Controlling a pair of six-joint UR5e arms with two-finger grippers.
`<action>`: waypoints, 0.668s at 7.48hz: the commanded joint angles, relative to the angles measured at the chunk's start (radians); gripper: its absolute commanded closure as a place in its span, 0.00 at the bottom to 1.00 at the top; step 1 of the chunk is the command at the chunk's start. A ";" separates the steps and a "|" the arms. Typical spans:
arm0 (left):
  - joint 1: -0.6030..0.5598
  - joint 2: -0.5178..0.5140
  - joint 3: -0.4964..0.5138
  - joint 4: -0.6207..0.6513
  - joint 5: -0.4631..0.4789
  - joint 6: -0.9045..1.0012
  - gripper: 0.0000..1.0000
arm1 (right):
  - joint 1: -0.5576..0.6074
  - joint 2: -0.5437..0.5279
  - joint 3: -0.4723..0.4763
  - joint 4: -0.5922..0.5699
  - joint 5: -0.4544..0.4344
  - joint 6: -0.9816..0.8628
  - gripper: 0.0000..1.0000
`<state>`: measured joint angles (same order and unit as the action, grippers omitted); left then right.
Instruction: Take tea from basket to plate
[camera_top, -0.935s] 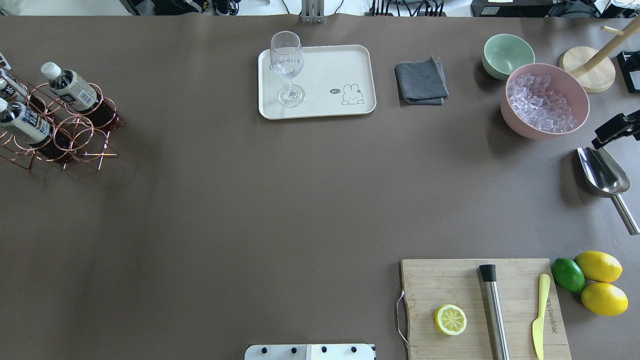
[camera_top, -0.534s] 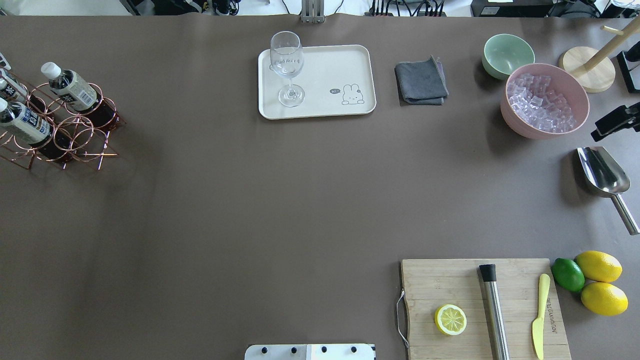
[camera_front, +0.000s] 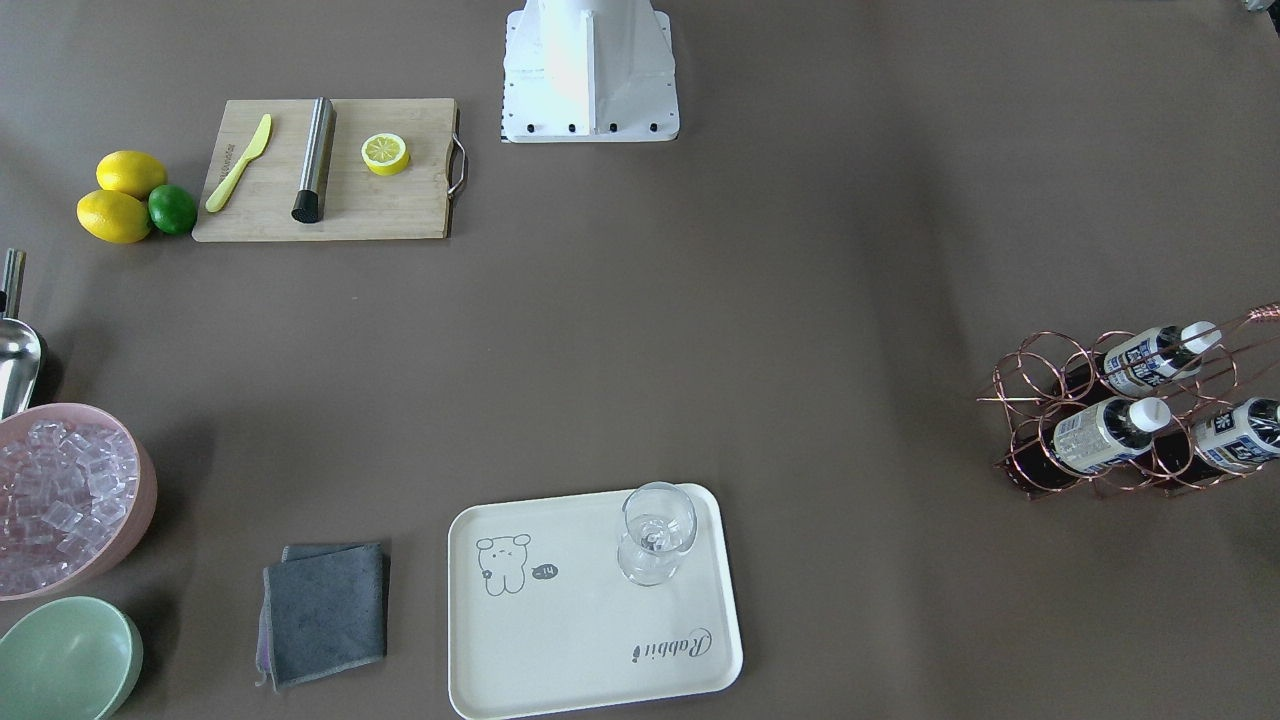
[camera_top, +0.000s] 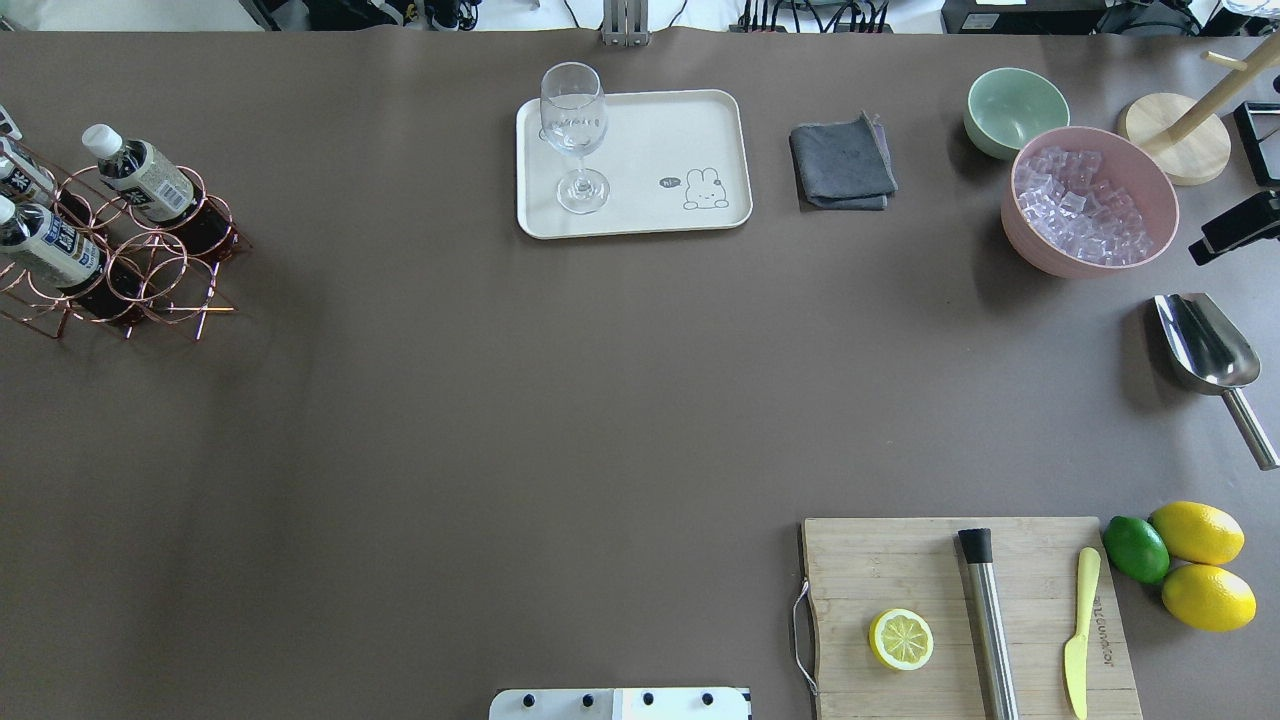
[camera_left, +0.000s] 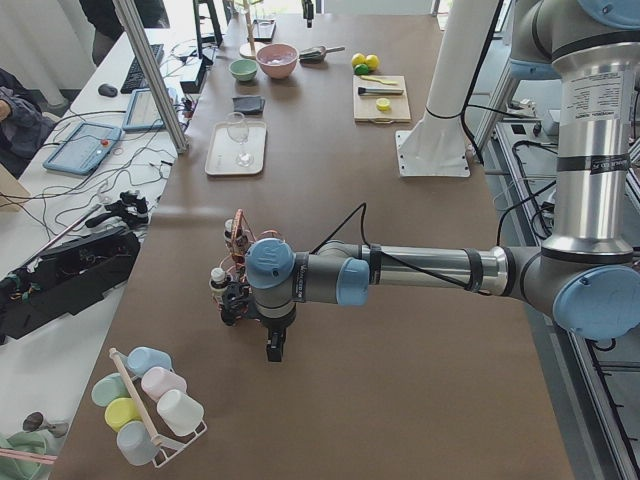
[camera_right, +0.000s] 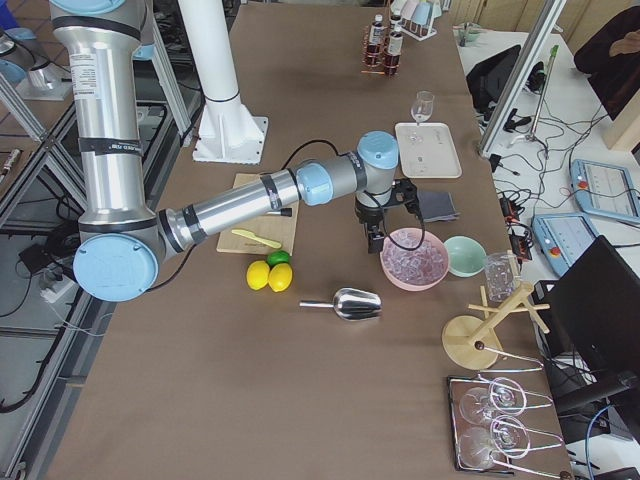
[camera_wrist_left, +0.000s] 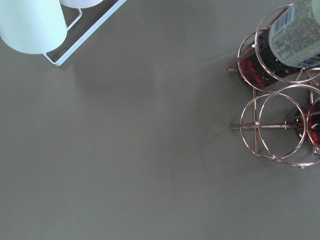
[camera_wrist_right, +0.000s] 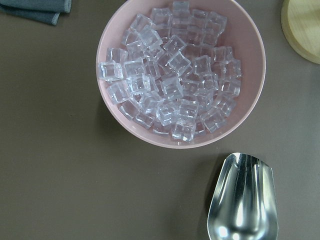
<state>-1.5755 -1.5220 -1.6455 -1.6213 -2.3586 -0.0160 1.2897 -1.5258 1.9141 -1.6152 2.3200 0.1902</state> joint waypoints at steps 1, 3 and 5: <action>0.000 -0.009 -0.034 -0.003 0.004 0.051 0.02 | 0.040 -0.049 0.011 0.001 0.094 0.000 0.00; 0.009 -0.029 -0.057 -0.002 0.004 0.273 0.02 | 0.057 -0.057 0.000 -0.008 0.094 -0.002 0.00; 0.020 -0.110 -0.089 0.044 0.006 0.570 0.02 | 0.063 -0.073 0.003 -0.008 0.094 -0.002 0.00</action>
<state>-1.5653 -1.5649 -1.7157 -1.6159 -2.3539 0.3055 1.3466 -1.5904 1.9122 -1.6214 2.4136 0.1890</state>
